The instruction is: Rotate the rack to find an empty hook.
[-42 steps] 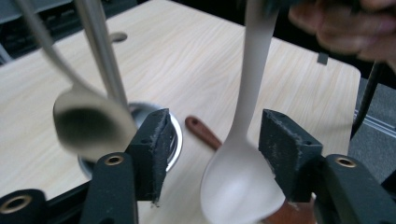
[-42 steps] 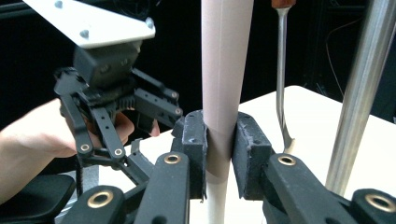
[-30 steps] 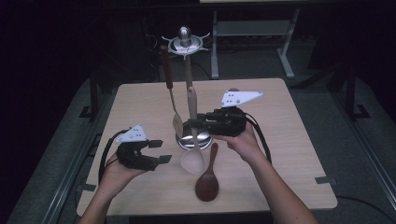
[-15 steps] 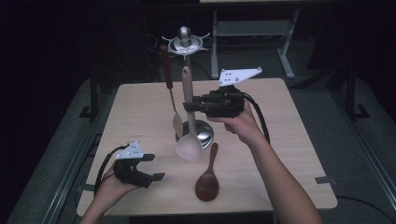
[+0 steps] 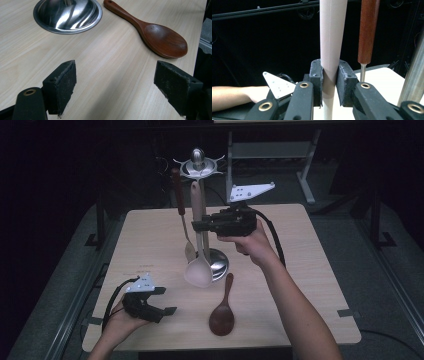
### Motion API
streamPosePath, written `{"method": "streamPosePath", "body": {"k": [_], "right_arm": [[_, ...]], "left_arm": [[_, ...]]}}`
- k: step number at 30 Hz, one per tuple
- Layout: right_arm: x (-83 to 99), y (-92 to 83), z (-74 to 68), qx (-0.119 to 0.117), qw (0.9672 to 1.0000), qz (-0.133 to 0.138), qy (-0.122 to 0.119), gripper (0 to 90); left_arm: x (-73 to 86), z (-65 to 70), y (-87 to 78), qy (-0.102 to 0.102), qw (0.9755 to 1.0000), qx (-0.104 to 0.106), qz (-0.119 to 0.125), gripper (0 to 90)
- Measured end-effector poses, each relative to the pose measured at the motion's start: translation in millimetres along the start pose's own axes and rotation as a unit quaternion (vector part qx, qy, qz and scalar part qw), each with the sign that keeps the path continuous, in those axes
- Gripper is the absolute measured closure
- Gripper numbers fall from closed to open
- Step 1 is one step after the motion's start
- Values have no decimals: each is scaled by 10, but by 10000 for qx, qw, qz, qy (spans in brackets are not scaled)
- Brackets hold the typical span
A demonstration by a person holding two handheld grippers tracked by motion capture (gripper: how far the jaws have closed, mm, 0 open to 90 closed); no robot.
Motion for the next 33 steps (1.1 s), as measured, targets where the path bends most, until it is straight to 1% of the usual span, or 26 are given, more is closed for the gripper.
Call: {"method": "streamPosePath", "body": {"k": [5, 8, 14, 20, 21, 22, 25, 33], "right_arm": [[3, -15, 54, -29, 9999, 95, 103, 764], [13, -18, 81, 4, 9999, 86, 113, 763], [18, -28, 109, 11, 9998, 153, 98, 759], [25, -70, 152, 111, 9993, 292, 212, 737], [27, -80, 157, 122, 9991, 314, 261, 735], [28, -91, 176, 176, 9990, 336, 248, 731], [23, -106, 192, 214, 9986, 381, 307, 724], [12, -101, 238, 333, 9968, 519, 518, 703]], "left_arm": [[11, 1, 4, 18, 10000, 14, -41, 179], [12, 7, 11, 1, 10000, 33, -43, 179], [14, 1, 6, -15, 10000, 21, -45, 179], [25, -11, 11, -14, 10000, 6, -62, 179], [25, -11, 12, -14, 10000, 6, -63, 179], [25, -12, 11, -14, 10000, 2, -63, 179], [27, -15, 12, -8, 10000, -1, -70, 179], [37, -1, 22, -13, 9999, 34, -112, 179]]}}
Point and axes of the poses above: each handheld gripper's, and its own axes: y roughly forward along the jaws, x roughly out of its underside, z roughly to its right, the point moved 9 cm from there along y, roughly forward along the jaws, and after that the axes turned 13 degrees about -x, right-handed, at the moved point
